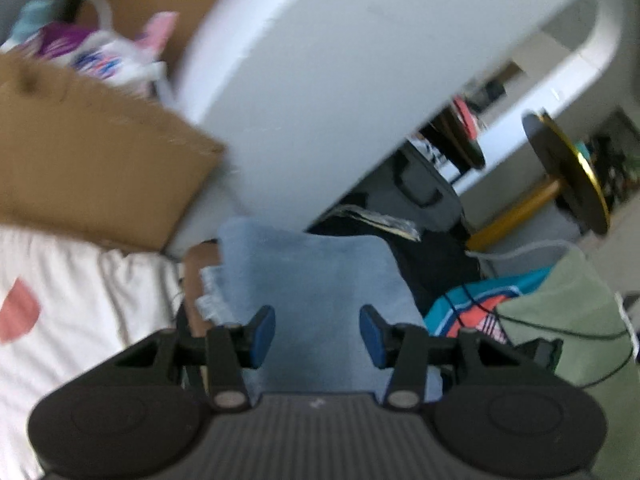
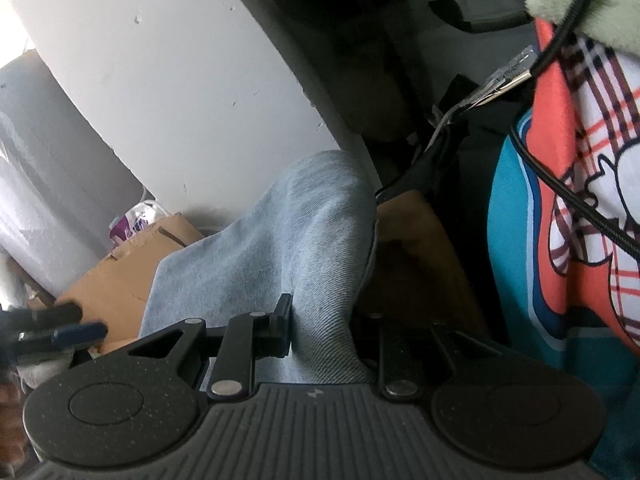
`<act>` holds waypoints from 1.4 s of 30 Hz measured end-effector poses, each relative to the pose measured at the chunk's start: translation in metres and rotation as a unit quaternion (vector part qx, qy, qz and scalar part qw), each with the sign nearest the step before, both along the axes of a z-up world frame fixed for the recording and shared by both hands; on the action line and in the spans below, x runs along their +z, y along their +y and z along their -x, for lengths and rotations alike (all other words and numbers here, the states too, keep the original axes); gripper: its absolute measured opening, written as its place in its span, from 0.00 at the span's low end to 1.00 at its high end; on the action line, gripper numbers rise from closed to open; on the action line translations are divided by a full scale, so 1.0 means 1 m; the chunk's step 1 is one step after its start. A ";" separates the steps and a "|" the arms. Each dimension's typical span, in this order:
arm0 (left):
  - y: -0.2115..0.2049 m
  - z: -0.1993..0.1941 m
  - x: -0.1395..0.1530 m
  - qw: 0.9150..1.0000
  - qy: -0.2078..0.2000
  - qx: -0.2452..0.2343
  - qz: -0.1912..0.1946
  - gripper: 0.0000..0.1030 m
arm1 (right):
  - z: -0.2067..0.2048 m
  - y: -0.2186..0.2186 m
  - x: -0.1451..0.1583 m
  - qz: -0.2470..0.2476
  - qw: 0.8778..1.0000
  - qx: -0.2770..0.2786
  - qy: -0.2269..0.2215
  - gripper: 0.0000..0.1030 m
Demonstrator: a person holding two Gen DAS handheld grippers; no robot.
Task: Fold clothes
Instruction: 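Lower the jeans bundle onto the pile and open both grippers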
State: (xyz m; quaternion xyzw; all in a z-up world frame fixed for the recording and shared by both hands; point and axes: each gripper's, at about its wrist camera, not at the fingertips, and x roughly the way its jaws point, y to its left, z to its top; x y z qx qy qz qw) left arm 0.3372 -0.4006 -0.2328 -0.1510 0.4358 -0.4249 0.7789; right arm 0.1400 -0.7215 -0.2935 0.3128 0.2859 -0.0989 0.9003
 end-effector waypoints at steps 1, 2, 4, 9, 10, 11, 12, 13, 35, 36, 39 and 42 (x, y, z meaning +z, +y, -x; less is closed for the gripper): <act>-0.009 0.001 0.002 1.000 -0.009 -0.013 -0.001 0.47 | -0.001 0.000 0.000 0.003 1.000 0.002 0.002 0.25; -0.017 0.003 0.001 1.000 -0.013 -0.026 -0.002 0.47 | -0.001 0.000 0.001 0.005 1.000 0.004 0.005 0.25; -0.035 0.007 -0.005 0.998 -0.035 -0.052 -0.012 0.47 | -0.002 0.000 0.001 0.007 1.000 0.005 0.007 0.25; -0.061 0.018 -0.033 0.990 -0.083 -0.089 -0.073 0.44 | -0.003 0.002 -0.001 0.017 1.000 0.000 0.011 0.28; -0.062 0.021 -0.039 0.988 -0.096 -0.092 -0.082 0.42 | -0.003 0.002 -0.002 0.021 1.000 -0.001 0.015 0.29; -0.061 0.023 -0.044 0.985 -0.112 -0.093 -0.089 0.36 | -0.003 0.001 -0.003 0.024 1.000 -0.003 0.018 0.30; -0.061 0.024 -0.048 0.983 -0.123 -0.094 -0.095 0.32 | -0.004 0.001 -0.003 0.027 0.999 -0.004 0.022 0.32; -0.061 0.025 -0.051 0.981 -0.132 -0.096 -0.100 0.30 | -0.004 0.000 -0.005 0.027 0.999 -0.009 0.026 0.33; -0.076 0.010 -0.070 0.972 -0.138 -0.114 -0.154 0.20 | -0.005 0.061 0.041 0.156 0.987 0.024 0.010 0.40; -0.078 0.008 -0.069 0.971 -0.136 -0.118 -0.160 0.20 | -0.009 0.066 0.036 0.158 0.987 0.031 0.013 0.40; -0.084 0.005 -0.068 0.967 -0.134 -0.129 -0.173 0.20 | -0.021 0.078 0.017 0.131 0.990 0.037 0.044 0.40; -0.086 0.005 -0.070 0.965 -0.140 -0.135 -0.178 0.20 | -0.028 0.095 0.010 0.140 0.987 0.062 0.048 0.40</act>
